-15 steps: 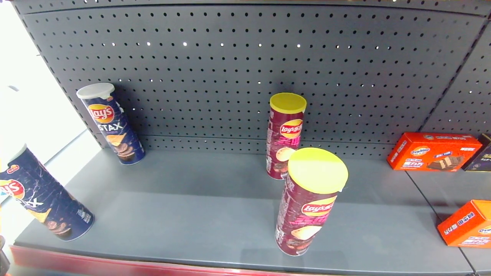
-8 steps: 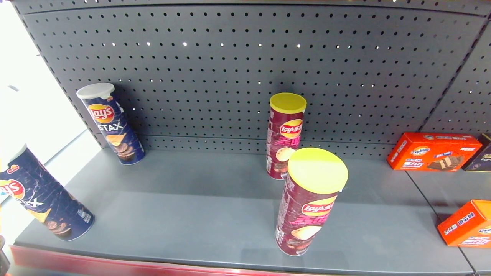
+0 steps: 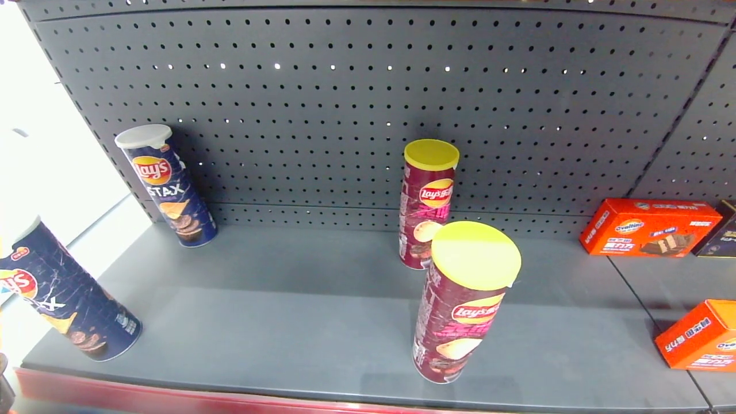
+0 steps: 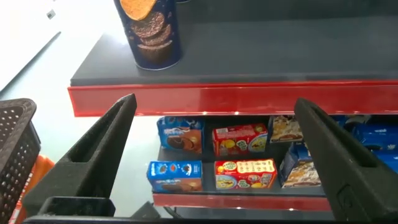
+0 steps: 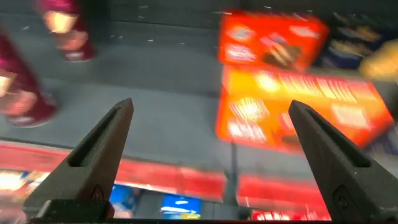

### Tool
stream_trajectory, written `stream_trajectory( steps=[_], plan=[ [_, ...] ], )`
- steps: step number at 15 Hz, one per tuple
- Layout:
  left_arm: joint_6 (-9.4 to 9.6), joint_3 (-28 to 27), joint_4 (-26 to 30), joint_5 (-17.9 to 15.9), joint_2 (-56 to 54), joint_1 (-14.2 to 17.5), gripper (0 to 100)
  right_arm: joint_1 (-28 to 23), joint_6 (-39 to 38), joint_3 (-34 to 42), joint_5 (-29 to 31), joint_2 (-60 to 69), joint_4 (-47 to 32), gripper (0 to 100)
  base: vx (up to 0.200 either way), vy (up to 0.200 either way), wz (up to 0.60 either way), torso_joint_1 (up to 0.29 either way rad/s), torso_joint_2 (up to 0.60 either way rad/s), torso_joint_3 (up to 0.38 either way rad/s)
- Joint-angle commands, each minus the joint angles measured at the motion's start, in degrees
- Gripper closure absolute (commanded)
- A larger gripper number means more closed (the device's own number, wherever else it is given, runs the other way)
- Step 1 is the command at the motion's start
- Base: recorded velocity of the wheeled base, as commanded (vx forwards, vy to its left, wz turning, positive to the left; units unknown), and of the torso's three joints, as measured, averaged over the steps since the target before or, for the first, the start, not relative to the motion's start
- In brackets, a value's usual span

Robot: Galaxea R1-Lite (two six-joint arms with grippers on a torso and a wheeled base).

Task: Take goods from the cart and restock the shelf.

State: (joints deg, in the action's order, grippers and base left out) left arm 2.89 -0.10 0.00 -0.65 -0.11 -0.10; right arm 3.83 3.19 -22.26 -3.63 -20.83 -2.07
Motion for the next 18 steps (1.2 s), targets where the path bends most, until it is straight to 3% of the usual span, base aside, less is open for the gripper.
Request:
stream_trajectory(
  steps=[1, 5, 8, 12, 18],
  plan=[
    [0.19, 0.0, 0.1, -0.2, 0.1, 0.0, 0, 12.6, 4.0, -10.5, -4.0, -26.9, 0.1, 0, 0.0, 0.0, 0.0, 0.0, 0.0, 0.0],
    [0.1, 0.0, 0.1, -0.2, 0.1, 0.0, 0, 18.2, 4.0, -5.8, -3.9, -39.7, 12.6, 0, 0.0, 0.0, 0.0, 0.0, 0.0, 0.0],
    [0.1, 0.0, 0.1, -0.2, 0.1, 0.0, 0, 21.2, 3.7, -6.5, -3.7, -45.2, 13.7, 0, 0.0, 0.0, 0.0, 0.0, 0.0, 0.0],
    [0.1, 0.0, 0.1, -0.2, 0.1, 0.0, 0, 22.6, 4.0, -5.2, -3.3, -52.2, 21.4, 0, 0.0, 0.0, 0.0, 0.0, 0.0, 0.0],
    [0.1, -0.1, 0.1, -0.2, 0.1, -0.1, 0, 24.4, 4.2, -8.1, -3.2, -57.1, 23.3, 0, 0.0, 0.0, 0.0, 0.0, 0.0, 0.0]
  ],
)
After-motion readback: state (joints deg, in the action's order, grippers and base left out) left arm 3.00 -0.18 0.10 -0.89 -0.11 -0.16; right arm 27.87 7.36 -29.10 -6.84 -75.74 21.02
